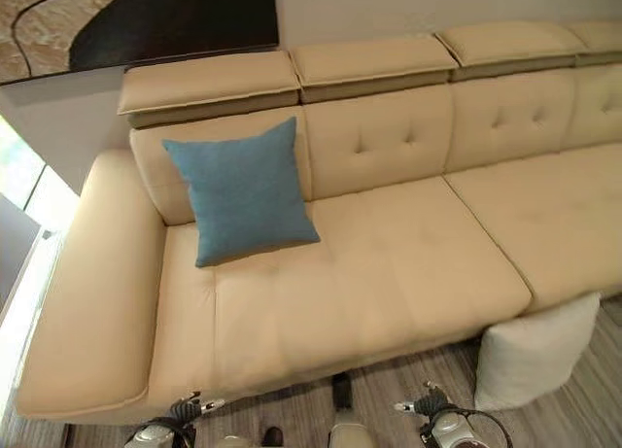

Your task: Pick up all the scattered cushions and arrange them neatly on the sofa.

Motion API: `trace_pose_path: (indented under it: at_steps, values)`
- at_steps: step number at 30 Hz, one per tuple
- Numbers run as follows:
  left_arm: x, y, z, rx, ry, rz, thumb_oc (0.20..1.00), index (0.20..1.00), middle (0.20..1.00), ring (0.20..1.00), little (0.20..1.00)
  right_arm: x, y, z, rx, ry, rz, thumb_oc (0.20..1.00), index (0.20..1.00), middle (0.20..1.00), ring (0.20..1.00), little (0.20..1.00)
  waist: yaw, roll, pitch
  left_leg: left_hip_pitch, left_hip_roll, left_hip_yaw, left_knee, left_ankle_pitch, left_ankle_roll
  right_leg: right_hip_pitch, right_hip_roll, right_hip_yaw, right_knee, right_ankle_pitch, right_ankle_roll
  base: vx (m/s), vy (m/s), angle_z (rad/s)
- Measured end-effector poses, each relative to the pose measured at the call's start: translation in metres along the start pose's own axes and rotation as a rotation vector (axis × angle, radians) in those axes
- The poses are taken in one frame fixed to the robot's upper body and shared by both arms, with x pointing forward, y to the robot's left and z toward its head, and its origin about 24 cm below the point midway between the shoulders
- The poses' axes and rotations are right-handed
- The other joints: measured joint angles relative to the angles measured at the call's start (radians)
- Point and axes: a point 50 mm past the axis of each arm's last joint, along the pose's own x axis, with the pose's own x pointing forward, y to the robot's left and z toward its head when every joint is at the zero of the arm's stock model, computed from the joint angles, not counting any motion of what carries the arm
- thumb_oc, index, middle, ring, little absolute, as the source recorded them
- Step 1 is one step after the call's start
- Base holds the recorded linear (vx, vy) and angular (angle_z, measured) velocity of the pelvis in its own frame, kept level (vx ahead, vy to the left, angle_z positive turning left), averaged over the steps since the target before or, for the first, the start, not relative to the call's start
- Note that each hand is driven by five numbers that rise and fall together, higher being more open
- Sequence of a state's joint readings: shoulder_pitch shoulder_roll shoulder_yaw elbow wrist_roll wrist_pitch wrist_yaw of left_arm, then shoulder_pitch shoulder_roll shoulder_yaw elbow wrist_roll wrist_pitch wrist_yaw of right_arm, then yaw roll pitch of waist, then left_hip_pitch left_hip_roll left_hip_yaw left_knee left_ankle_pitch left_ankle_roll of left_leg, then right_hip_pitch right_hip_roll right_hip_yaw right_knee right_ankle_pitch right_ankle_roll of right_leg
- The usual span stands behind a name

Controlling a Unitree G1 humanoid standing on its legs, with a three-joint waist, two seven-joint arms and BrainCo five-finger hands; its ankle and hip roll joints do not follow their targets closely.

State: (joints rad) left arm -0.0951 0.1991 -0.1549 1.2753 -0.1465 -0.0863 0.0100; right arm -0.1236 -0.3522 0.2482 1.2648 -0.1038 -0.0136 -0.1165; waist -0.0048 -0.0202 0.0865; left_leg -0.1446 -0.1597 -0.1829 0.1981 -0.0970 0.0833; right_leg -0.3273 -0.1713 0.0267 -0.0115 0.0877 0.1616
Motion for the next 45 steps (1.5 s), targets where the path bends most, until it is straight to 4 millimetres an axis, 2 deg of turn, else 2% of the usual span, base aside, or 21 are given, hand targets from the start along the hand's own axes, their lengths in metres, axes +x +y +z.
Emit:
trace_pose_path:
  at_steps: [1,4,6,9,11,12,13,14,15,17,22,24,25,26,32,33,34,36,37,40,45]
  values:
    - [-0.001,0.004,-0.003,0.017,0.011,0.012,1.0,1.0,1.0,1.0,1.0,0.0,0.004,0.0,0.001,0.003,0.011,1.0,1.0,1.0,1.0,1.0,-0.003,0.018,0.013,0.001,0.008,0.044,-0.062,0.059,0.031,-0.033,-0.001,-0.066,0.044,0.0,0.006,-0.42,0.073,-1.02]
    - [-0.003,0.008,-0.013,0.026,0.041,0.032,1.0,1.0,1.0,1.0,1.0,-0.001,0.004,-0.005,-0.023,0.025,0.01,1.0,1.0,1.0,1.0,1.0,0.015,0.031,0.04,0.0,0.024,0.098,-0.114,0.121,0.046,-0.045,0.014,-0.104,0.234,-0.041,0.003,-0.3,0.03,-0.66]
    - [-0.005,0.01,-0.022,0.034,0.065,0.039,1.0,1.0,1.0,1.0,1.0,-0.001,0.005,-0.009,-0.032,0.037,0.013,1.0,1.0,1.0,1.0,1.0,0.024,0.057,0.053,0.003,0.063,0.124,-0.145,0.159,0.043,-0.012,0.035,-0.13,0.454,-0.135,-0.03,-0.16,-0.01,-0.47]
    - [-0.012,0.019,-0.047,0.027,0.128,0.062,1.0,1.0,1.0,1.0,1.0,-0.002,0.006,-0.012,-0.029,0.05,0.016,1.0,1.0,1.0,1.0,1.0,0.076,0.062,0.038,-0.004,0.137,0.205,-0.2,0.204,0.028,0.114,0.022,-0.215,0.543,-0.257,-0.072,-0.09,-0.155,-0.99]
    - [-0.016,0.029,-0.057,0.032,0.159,0.085,1.0,1.0,1.0,1.0,1.0,-0.002,0.014,-0.006,-0.013,0.038,0.03,1.0,1.0,1.0,1.0,1.0,0.106,0.011,0.01,-0.048,0.145,0.172,-0.2,0.196,-0.077,0.254,0.036,-0.231,0.326,-0.329,-0.062,0.02,-0.277,-0.93]
    - [-0.016,0.026,-0.057,0.022,0.167,0.082,1.0,1.0,1.0,1.0,1.0,-0.002,0.014,-0.007,-0.014,0.038,0.029,1.0,1.0,1.0,1.0,1.0,0.102,0.033,0.008,-0.056,0.178,0.154,-0.206,0.209,-0.106,0.296,0.091,-0.228,0.215,-0.315,-0.091,0.02,-0.134,-0.33]
    - [-0.016,0.026,-0.058,0.021,0.167,0.079,1.0,1.0,1.0,1.0,1.0,-0.003,0.02,-0.012,-0.014,0.05,0.043,1.0,1.0,1.0,1.0,1.0,0.107,0.021,-0.008,-0.058,0.192,0.134,-0.215,0.14,-0.198,0.305,0.113,-0.228,0.162,-0.285,-0.112,0.02,-0.19,-0.12]
    - [-0.015,0.027,-0.054,0.017,0.158,0.085,1.0,1.0,1.0,1.0,1.0,-0.005,0.024,-0.014,-0.014,0.05,0.053,1.0,1.0,1.0,1.0,1.0,0.099,-0.018,-0.011,-0.073,0.184,0.141,-0.195,0.099,-0.223,0.307,0.102,-0.218,0.127,-0.253,-0.144,-0.02,-0.183,-0.19]
    - [-0.013,0.027,-0.049,0.017,0.146,0.087,1.0,1.0,1.0,1.0,1.0,-0.008,0.031,-0.027,-0.028,0.077,0.069,1.0,1.0,1.0,1.0,1.0,0.087,-0.069,-0.027,-0.078,0.16,0.14,-0.075,0.109,-0.167,0.297,0.077,-0.233,0.101,-0.201,-0.18,-0.07,-0.211,-0.03]
    - [-0.012,0.018,-0.049,0.023,0.143,0.059,1.0,1.0,1.0,1.0,1.0,-0.011,0.022,-0.044,-0.042,0.12,0.042,1.0,1.0,1.0,1.0,1.0,0.049,-0.008,-0.043,-0.009,0.178,0.119,-0.021,0.082,-0.149,0.296,0.125,-0.231,0.089,-0.189,-0.185,-0.08,-0.091,-0.13]
    - [-0.006,0.004,-0.029,0.04,0.093,0.024,1.0,1.0,1.0,1.0,1.0,-0.005,0.013,-0.027,-0.044,0.086,0.016,1.0,1.0,1.0,1.0,1.0,0.069,-0.009,0.013,-0.033,0.117,-0.122,-0.001,0.125,-0.178,0.233,0.111,-0.085,0.074,-0.126,-0.188,-0.04,0.032,-0.78]
    - [-0.004,-0.001,-0.023,0.04,0.079,0.01,1.0,1.0,1.0,1.0,1.0,-0.005,0.009,-0.029,-0.048,0.09,0.005,1.0,1.0,1.0,1.0,1.0,0.064,0.017,0.014,-0.019,0.106,-0.165,-0.06,0.115,-0.176,0.231,0.108,-0.061,0.035,-0.091,-0.17,-0.02,0.156,-0.69]
    - [-0.004,-0.002,-0.021,0.045,0.078,0.009,1.0,1.0,1.0,1.0,1.0,-0.005,0.006,-0.029,-0.045,0.09,-0.002,1.0,1.0,1.0,1.0,1.0,0.048,0.047,0.015,0.025,0.121,-0.124,-0.121,0.083,-0.123,0.228,0.112,-0.024,0.018,-0.067,-0.134,-0.06,0.293,-1.22]
    - [-0.005,0.0,-0.024,0.048,0.081,0.015,1.0,1.0,1.0,1.0,1.0,-0.003,0.006,-0.02,-0.031,0.063,-0.003,1.0,1.0,1.0,1.0,1.0,0.067,0.03,0.02,0.056,0.112,-0.043,-0.17,0.094,-0.099,0.22,0.09,0.002,0.01,-0.048,-0.105,-0.1,0.262,-1.21]
    - [-0.003,0.011,-0.016,0.078,0.065,0.045,1.0,1.0,1.0,1.0,1.0,-0.006,0.028,-0.018,0.026,0.066,0.043,1.0,1.0,1.0,1.0,1.0,0.055,-0.039,0.031,0.056,0.065,0.075,-0.17,0.093,-0.055,0.159,0.034,0.046,0.011,0.017,-0.054,-0.1,0.125,-0.81]
    - [-0.002,0.013,-0.011,0.084,0.052,0.053,1.0,1.0,1.0,1.0,1.0,-0.007,0.033,-0.02,0.027,0.076,0.056,1.0,1.0,1.0,1.0,1.0,0.053,-0.044,0.043,0.043,0.061,0.149,-0.139,0.078,-0.021,0.111,0.044,0.055,0.026,0.093,-0.03,-0.2,0.118,-1.53]
    - [-0.002,0.016,-0.009,0.095,0.049,0.058,1.0,1.0,1.0,1.0,1.0,-0.004,0.029,-0.004,0.029,0.035,0.043,1.0,1.0,1.0,1.0,1.0,0.055,-0.026,0.058,-0.004,0.101,0.227,-0.096,0.068,0.004,0.088,0.051,-0.082,-0.02,0.155,-0.002,-0.14,0.082,-1.79]
    - [-0.002,0.019,-0.008,0.046,0.045,0.075,1.0,1.0,1.0,1.0,1.0,-0.004,0.031,-0.001,0.019,0.029,0.05,1.0,1.0,1.0,1.0,1.0,0.087,0.001,0.073,0.026,0.146,0.309,-0.12,0.076,0.008,0.107,0.011,-0.482,0.138,-0.001,-0.094,0.03,-0.014,-1.52]
    - [-0.004,0.022,-0.018,0.043,0.068,0.083,1.0,1.0,1.0,1.0,1.0,-0.004,0.03,-0.004,0.021,0.035,0.05,1.0,1.0,1.0,1.0,1.0,0.109,0.012,0.067,0.061,0.154,0.333,-0.148,0.072,0.007,0.145,-0.004,-0.52,0.193,-0.036,-0.088,0.04,-0.035,-1.22]
    - [-0.008,0.031,-0.028,0.04,0.095,0.105,1.0,1.0,1.0,1.0,1.0,-0.003,0.024,-0.003,0.025,0.03,0.029,1.0,1.0,1.0,1.0,1.0,0.12,0.008,0.054,0.065,0.157,0.366,-0.178,0.067,-0.018,0.177,-0.003,-0.444,0.226,-0.149,-0.056,0.11,-0.1,-0.76]
    - [-0.007,0.022,-0.028,0.076,0.098,0.076,1.0,1.0,1.0,1.0,1.0,-0.005,0.026,-0.013,0.037,0.051,0.018,1.0,1.0,1.0,1.0,1.0,0.103,0.01,0.039,0.051,0.194,0.276,-0.166,0.091,-0.094,0.194,0.083,-0.409,0.178,-0.187,-0.143,0.19,-0.24,-0.03]
